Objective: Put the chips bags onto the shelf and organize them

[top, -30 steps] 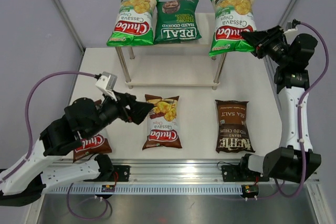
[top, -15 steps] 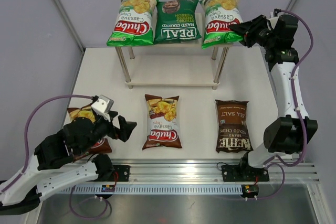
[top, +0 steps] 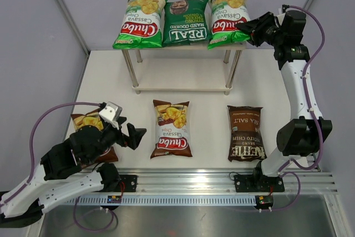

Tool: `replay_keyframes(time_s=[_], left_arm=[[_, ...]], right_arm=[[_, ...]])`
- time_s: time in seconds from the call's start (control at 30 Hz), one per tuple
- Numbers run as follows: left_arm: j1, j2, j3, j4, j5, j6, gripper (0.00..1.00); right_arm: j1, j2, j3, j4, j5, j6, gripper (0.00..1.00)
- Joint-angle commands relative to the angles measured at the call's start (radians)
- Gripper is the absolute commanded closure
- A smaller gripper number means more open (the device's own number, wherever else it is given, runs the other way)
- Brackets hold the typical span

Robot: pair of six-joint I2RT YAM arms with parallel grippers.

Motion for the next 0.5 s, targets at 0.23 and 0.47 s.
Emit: replay_keyframes(time_s=[0.23,0.47], left_arm=[[0.0,-0.037,-0.016,0.054,-0.018,0.006,0.01],[0.002,-0.043,-0.021,0.052,-0.021,0.001,0.01]], right_arm=[[0.041,0.019,0.027,0.011,0.016,-0.007,0.81],[0.041,0.042,0.051,0.008,-0.014,0.001,0.81]])
